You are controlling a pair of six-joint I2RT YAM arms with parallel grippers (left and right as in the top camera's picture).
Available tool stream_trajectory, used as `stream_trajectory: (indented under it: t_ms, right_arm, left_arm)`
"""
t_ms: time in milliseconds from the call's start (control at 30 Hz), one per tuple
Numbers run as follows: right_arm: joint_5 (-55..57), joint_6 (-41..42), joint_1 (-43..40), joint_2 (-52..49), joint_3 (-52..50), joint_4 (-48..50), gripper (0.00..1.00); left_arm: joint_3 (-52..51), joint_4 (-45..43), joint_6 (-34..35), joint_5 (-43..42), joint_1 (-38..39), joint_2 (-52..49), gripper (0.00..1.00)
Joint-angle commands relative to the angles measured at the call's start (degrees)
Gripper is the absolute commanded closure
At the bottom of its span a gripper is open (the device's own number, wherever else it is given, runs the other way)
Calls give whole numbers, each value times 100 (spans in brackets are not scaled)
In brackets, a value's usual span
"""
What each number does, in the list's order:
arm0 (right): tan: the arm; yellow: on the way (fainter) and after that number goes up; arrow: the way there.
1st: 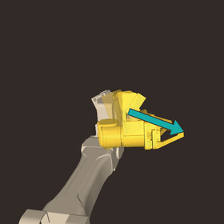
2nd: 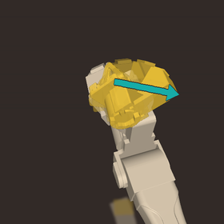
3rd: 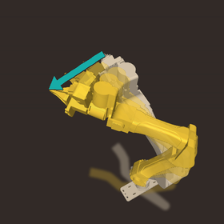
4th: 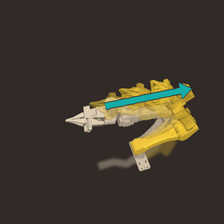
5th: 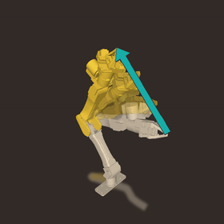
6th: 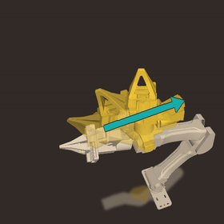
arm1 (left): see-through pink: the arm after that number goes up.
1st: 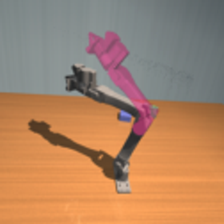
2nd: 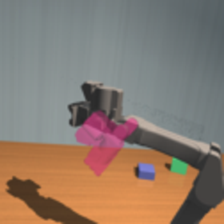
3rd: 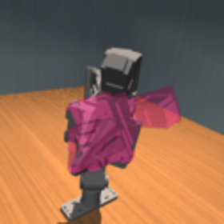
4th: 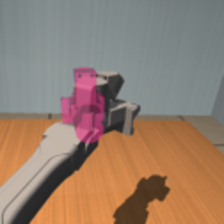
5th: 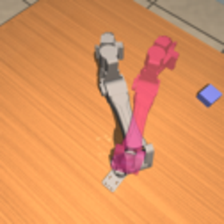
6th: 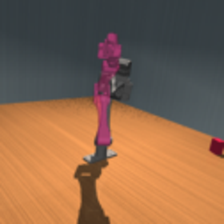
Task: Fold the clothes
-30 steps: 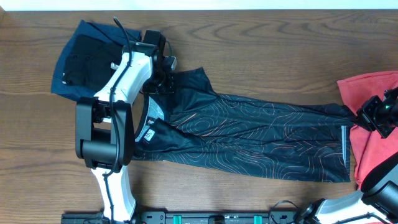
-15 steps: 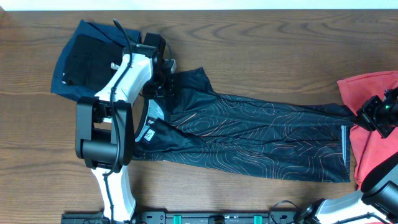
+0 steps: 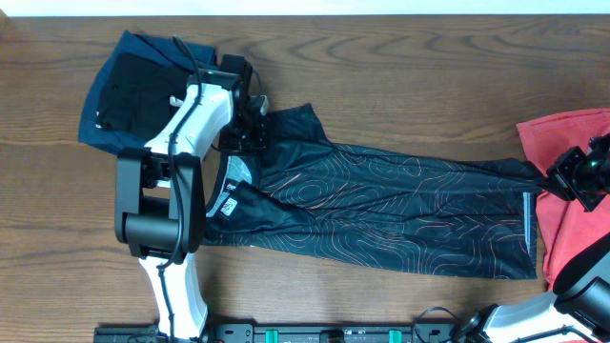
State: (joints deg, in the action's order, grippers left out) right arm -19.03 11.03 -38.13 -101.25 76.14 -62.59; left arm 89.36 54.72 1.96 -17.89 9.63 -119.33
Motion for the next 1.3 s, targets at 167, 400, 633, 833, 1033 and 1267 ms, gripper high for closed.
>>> stream_trajectory:
  t_ms: [167,400,633,833,1033,1267]
  right_arm:
    - [44,-52,70,26,68,-70,99]
    - [87,-35,66,26,68,-186,99]
    - [315,-33,63,26,68,-299,99]
    - [769,221,66,26,68,-466,99]
    - [975,223,66,26,68,-579,99]
    - [1097,354,66,26,61,-579,99]
  left_arm:
    - [278,101,-46,-48,-321,1123,94]
    - [275,291,-127,61,-334,1287,94]
    - [275,804,-146,358,-334,1290,94]
    - [275,1255,-192,468,-334,1298,94]
    - [275,1495,-188,874,-334,1298,94]
    - [275,1554,-188,876,-334,1298,94]
